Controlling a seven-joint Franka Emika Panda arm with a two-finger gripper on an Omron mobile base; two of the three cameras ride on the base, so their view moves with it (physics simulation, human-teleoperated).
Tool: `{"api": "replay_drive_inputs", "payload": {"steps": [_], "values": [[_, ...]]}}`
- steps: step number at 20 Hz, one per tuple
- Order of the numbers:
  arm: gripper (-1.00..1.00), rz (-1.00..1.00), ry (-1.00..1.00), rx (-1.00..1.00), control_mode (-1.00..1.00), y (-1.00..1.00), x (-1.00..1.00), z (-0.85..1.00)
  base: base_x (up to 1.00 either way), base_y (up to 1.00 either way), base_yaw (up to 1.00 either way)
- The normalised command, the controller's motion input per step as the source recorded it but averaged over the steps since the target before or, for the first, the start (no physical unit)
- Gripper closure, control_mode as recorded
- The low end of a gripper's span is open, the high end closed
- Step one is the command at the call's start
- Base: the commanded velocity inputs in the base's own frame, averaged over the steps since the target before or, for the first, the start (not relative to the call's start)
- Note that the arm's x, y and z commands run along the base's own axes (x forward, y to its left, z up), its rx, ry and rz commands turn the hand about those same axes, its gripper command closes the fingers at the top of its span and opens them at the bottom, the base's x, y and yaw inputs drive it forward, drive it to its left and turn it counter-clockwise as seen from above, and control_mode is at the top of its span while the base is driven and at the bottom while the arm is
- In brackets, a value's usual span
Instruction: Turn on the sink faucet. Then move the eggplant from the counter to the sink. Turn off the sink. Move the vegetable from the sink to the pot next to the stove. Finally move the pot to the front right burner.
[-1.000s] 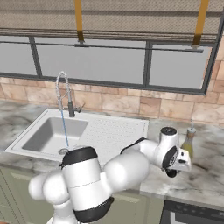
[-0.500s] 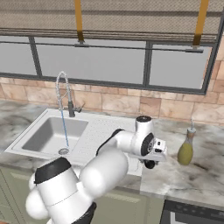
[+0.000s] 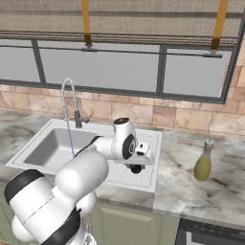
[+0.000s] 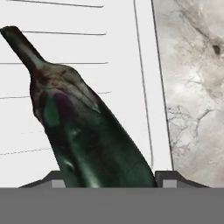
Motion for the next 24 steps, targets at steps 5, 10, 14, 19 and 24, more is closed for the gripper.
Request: {"api": "replay_drive_inputs", "payload": {"steps": [5,10,14,19,24], "values": [[1.00,0.00,0.02,0.00,-1.00,1.00,0.48,0.13,0.00,0.00,0.00],[1.00,0.00,0.03,0.00,-1.00,1.00,0.46,0.03,0.00,0.00,0.00],[1.00,0.03,0.02,0.00,-1.00,0.65,0.18,-0.05,0.00,0.00,0.00],[1.00,0.01,0.03,0.04,-1.00,0.45,0.04,-0.04,0.00,0.00,0.00],[1.00,0.00,0.00,0.04,-1.00,0.60,0.06,-0.08,0.00,0.00,0.00]]}}
